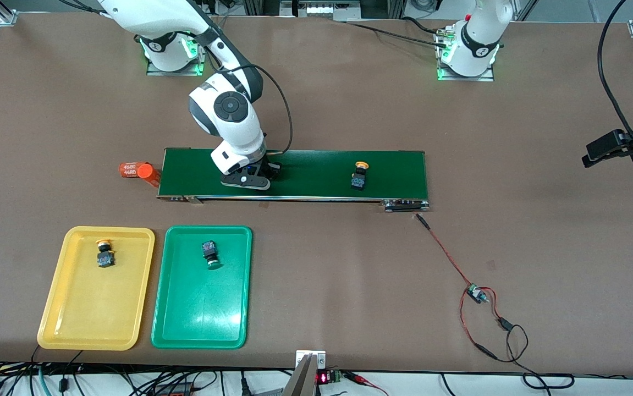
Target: Sort buttons by color to trays
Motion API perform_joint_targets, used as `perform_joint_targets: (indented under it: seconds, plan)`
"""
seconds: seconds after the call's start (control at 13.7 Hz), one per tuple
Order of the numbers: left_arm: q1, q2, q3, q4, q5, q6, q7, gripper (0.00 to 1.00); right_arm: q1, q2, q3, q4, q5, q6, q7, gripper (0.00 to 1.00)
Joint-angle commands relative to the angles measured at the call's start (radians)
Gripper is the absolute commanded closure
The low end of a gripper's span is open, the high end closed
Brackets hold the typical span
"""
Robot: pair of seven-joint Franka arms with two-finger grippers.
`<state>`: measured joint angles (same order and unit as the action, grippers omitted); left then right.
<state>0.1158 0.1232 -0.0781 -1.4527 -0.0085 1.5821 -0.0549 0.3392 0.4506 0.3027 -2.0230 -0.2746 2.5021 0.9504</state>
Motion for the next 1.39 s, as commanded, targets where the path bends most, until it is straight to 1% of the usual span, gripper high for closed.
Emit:
perform_joint_targets:
  seconds: [0.0,0.07,0.15,0.22,0.36,0.51,0.66,0.8,0.88,0.95,1.09,1.17,1.31]
  plan:
    - [-0.074,-0.011,0.068,0.011,-0.018,-0.001,0.006,0.00,0.001,-0.007,-0.011,0.041,-0.006,-0.018,0.005,0.85]
    - [-0.121,-0.011,0.117,0.008,-0.019,-0.004,0.004,0.00,-0.002,-0.025,-0.013,0.055,-0.005,-0.054,0.002,0.85]
    - [-0.140,-0.016,0.144,0.002,-0.019,-0.005,0.004,0.00,-0.005,-0.036,-0.014,0.082,-0.005,-0.106,-0.001,0.85]
    - [-0.142,-0.033,0.146,-0.021,-0.019,0.001,0.006,0.00,-0.005,-0.053,-0.014,0.119,-0.006,-0.168,-0.002,0.85]
    - [-0.142,-0.057,0.146,-0.053,-0.018,0.002,0.006,0.00,-0.028,-0.070,-0.014,0.174,-0.012,-0.222,-0.008,0.85]
    - [-0.137,-0.063,0.139,-0.061,-0.018,-0.008,0.006,0.00,-0.106,-0.070,-0.017,0.222,-0.012,-0.229,-0.149,0.85]
    - [-0.139,-0.069,0.138,-0.064,-0.018,-0.002,0.006,0.00,-0.217,-0.047,-0.016,0.262,0.006,-0.226,-0.394,0.85]
    - [-0.139,-0.071,0.138,-0.074,-0.018,0.024,0.006,0.00,-0.293,0.006,-0.017,0.343,0.128,-0.232,-0.633,0.85]
    - [-0.140,-0.083,0.138,-0.096,-0.018,0.047,0.007,0.00,-0.322,0.029,-0.017,0.374,0.161,-0.255,-0.727,0.85]
    - [-0.140,-0.100,0.138,-0.122,-0.018,0.068,0.007,0.00,-0.359,0.072,-0.017,0.409,0.176,-0.272,-0.821,0.85]
    - [-0.139,-0.128,0.136,-0.164,-0.019,0.076,0.007,0.00,-0.368,0.169,-0.017,0.498,0.213,-0.266,-0.944,0.85]
    - [-0.139,-0.140,0.138,-0.178,-0.019,0.075,0.007,0.00,-0.368,0.206,-0.017,0.529,0.215,-0.252,-0.973,0.84]
    - [-0.139,-0.142,0.138,-0.175,-0.018,0.075,0.009,0.00,-0.370,0.287,-0.017,0.569,0.215,-0.179,-0.995,0.84]
